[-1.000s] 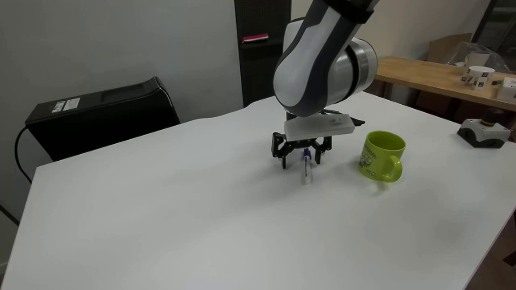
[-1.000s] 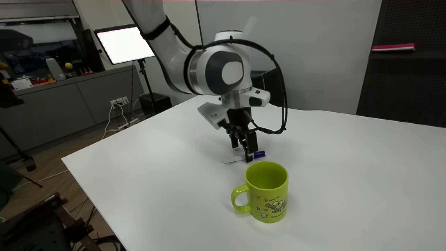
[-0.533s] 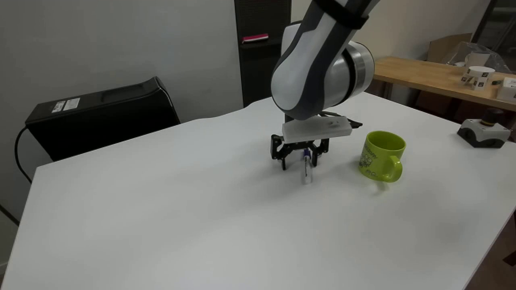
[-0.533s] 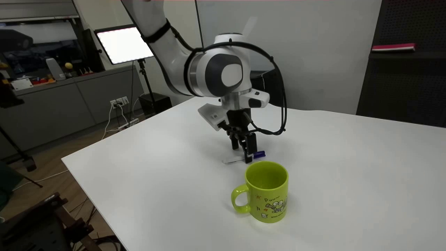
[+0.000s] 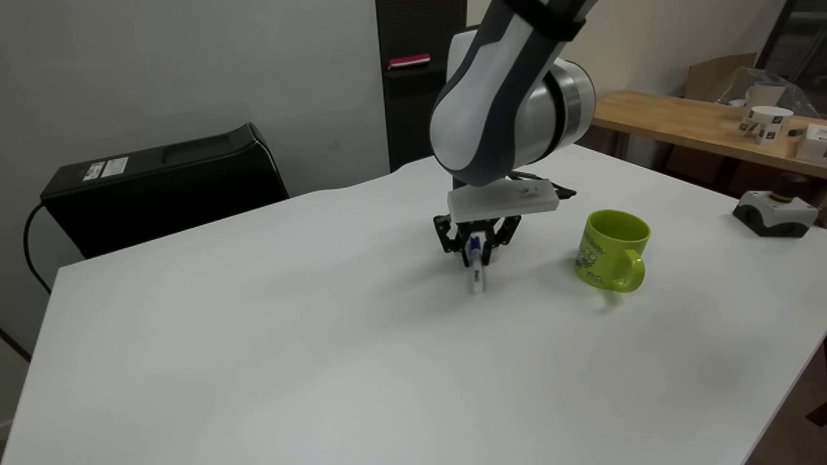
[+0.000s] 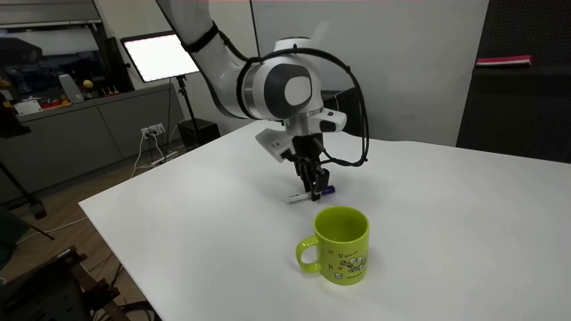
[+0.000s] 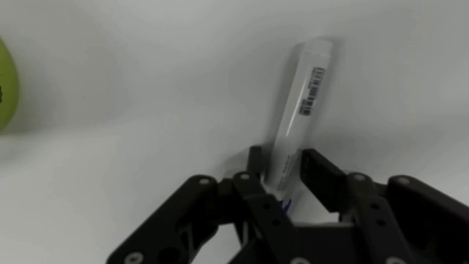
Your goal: Put the marker in the mug
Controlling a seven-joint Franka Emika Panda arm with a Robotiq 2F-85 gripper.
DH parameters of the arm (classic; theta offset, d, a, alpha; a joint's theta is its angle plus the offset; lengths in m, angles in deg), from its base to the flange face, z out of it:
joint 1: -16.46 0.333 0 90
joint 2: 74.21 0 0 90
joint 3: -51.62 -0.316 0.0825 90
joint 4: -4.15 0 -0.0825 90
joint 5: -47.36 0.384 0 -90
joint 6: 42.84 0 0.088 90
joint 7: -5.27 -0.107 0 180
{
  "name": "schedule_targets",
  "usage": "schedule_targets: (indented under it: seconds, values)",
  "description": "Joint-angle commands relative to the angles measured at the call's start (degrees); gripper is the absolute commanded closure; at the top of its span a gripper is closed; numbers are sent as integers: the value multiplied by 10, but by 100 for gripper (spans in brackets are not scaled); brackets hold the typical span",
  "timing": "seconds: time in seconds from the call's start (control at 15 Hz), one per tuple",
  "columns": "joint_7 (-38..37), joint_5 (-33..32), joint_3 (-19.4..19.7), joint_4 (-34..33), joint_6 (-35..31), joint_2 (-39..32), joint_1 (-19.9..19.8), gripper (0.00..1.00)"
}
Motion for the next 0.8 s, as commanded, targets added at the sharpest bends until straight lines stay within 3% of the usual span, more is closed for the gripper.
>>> schedule_targets:
  seconds: [0.0, 0.07, 0.73]
  values:
    - [-21, 5, 12, -17, 4, -11, 9, 95]
    - [-23, 4, 13, -19, 7, -11, 10, 99]
    - [-53, -25, 69, -48, 69, 18, 36, 95]
